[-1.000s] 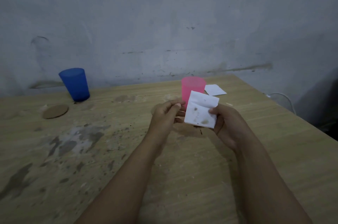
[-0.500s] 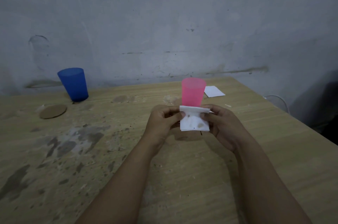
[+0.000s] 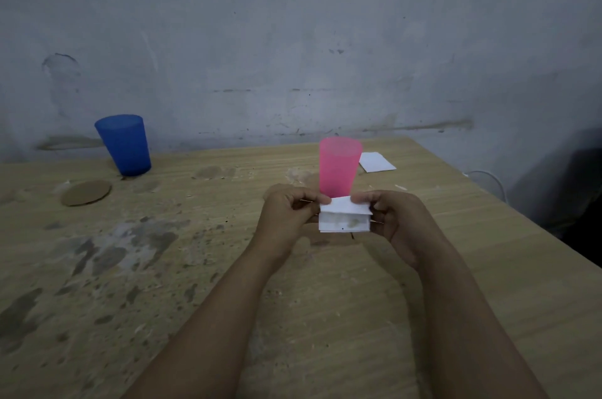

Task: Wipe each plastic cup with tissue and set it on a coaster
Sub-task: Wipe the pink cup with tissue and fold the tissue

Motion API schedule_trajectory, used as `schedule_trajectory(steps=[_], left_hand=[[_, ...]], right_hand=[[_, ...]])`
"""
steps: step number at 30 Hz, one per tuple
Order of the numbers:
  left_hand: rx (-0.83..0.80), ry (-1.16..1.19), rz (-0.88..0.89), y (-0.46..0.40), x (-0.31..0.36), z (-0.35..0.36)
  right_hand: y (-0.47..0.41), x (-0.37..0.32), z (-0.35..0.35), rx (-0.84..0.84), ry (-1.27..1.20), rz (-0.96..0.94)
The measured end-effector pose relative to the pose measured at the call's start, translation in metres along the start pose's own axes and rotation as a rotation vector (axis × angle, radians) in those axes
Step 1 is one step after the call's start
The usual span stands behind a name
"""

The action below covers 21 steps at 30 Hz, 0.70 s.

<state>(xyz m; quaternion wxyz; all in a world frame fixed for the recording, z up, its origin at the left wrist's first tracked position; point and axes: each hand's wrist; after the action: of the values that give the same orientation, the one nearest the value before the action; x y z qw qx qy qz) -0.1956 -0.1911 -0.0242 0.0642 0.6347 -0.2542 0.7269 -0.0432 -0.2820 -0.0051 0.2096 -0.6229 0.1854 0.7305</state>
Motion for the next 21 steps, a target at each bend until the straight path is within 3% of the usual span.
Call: schedule_trajectory(steps=[7,13,16,21], left_hand=[[-0.006,-0.19,0.11,0.0032,-0.001,0.0022],[-0.038,-0.062,-0.034,0.0004,0.0002,0.0073],[-0.07,-0.127,-0.02,0.0019,-0.0009,0.0074],[-0.002,-0.014,-0.122,-0.0001,-0.0031,0.0056]], right_hand=[[-0.0045,0.0092,-0.0013,0.025,0.115,-0.105],[0.0007,0.0066,0.0024,-0.067,0.186,-0.23],[0.0007,0.0073,0.0035,-0.117,0.209,-0.222],[-0.0001,0.0066,0.0022,-0.096,0.128,-0.154]])
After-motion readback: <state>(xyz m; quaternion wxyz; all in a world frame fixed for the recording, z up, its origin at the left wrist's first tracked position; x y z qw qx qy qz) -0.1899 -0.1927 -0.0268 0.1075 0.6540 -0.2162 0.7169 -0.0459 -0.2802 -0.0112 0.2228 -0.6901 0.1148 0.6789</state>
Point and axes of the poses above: each hand's wrist, its own y-axis away from the middle knuckle, its own z-axis out of the palm, x = y × z, and after that the axes turned 5 degrees about x, right-handed
